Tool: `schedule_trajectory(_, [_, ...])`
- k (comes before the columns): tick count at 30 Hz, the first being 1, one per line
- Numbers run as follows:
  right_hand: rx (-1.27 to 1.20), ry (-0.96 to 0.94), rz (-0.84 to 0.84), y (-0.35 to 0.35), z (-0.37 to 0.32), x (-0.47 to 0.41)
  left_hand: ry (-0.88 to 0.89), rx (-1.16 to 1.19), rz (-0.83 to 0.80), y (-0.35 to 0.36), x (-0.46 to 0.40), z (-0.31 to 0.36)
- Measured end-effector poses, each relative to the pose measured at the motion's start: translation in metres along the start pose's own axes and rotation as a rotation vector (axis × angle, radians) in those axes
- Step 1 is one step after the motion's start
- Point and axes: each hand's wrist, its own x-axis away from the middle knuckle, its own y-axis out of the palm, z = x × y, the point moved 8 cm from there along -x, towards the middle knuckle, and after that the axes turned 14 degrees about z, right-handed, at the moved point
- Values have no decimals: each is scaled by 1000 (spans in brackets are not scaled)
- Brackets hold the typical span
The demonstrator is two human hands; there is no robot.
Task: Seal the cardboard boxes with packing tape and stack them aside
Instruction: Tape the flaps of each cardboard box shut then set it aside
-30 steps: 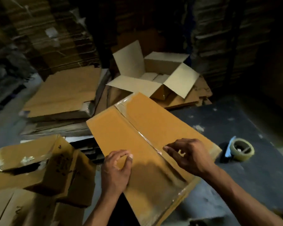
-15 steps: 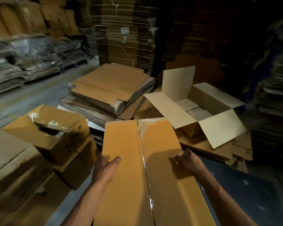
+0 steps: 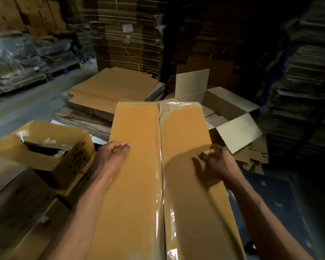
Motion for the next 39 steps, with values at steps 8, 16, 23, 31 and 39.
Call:
schedule_trajectory(8, [-197,-64,435,-137,-37,71,304,130,-136,-2,10,137])
schedule_trajectory(16, [-217,-18,825,-277,33,128,466,256,-324,110,127,246])
schedule_trajectory(23, [-53,54,1237,-433,149,254,593,332,-710,209,332,305])
schedule_trajectory(31, [50,347,1442,-555,336,391,677,248,-1213,331,610,301])
schedule_trajectory(39, [108,761,1386,-619,495,471,647,61,-1500,436,826,247])
